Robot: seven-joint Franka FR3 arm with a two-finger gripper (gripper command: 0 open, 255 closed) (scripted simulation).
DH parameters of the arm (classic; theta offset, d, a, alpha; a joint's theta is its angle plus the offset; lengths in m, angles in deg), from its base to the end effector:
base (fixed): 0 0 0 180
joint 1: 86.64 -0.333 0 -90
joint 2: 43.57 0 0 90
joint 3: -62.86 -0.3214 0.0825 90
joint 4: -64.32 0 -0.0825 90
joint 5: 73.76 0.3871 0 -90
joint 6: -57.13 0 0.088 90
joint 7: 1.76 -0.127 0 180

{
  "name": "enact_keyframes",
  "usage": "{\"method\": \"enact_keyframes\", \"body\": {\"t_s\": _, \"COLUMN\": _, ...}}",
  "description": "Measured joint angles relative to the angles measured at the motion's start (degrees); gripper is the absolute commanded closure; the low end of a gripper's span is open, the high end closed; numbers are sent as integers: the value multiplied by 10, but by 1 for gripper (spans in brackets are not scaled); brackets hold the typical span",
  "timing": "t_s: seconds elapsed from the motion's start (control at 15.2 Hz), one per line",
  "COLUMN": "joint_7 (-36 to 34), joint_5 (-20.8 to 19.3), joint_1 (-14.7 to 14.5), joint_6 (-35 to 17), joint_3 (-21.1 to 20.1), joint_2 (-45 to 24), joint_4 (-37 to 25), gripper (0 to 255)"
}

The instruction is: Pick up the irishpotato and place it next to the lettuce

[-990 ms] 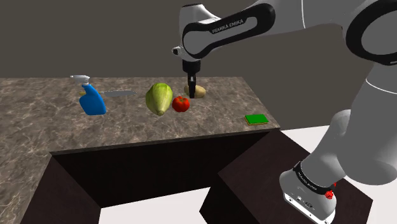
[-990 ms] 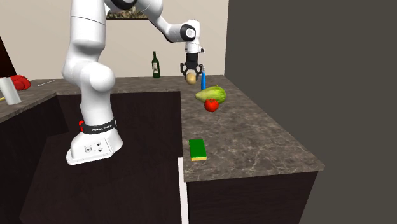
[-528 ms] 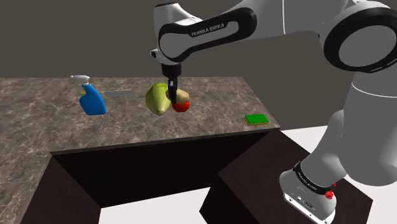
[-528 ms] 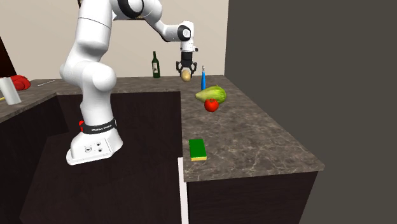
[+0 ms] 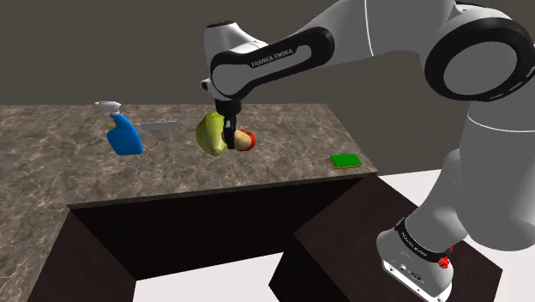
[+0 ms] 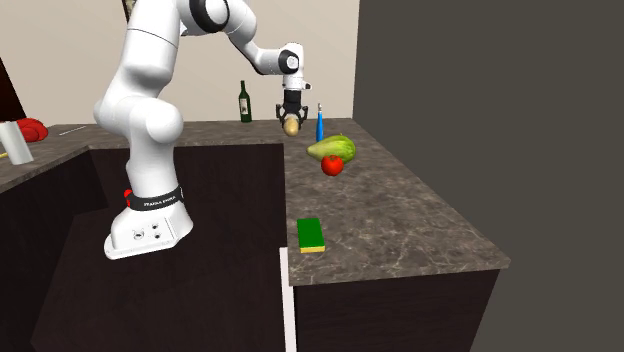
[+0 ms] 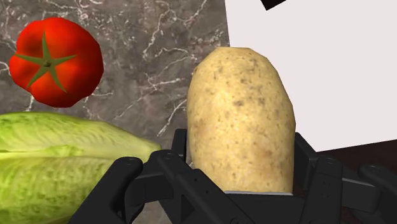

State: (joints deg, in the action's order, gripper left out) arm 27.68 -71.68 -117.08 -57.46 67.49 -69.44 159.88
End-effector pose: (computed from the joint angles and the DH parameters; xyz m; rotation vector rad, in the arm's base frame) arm 0.5909 0.2943 0.3190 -2.7865 -1.4387 0.1849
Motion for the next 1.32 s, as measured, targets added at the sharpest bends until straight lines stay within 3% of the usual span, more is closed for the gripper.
{"method": "enact_keyframes", "body": {"t_s": 1.32, "joint_7": 3, "joint_5": 7, "joint_1": 2, "joint_6": -115, "joint_3": -5, "joint_2": -85, "joint_4": 30, "gripper": 255}}
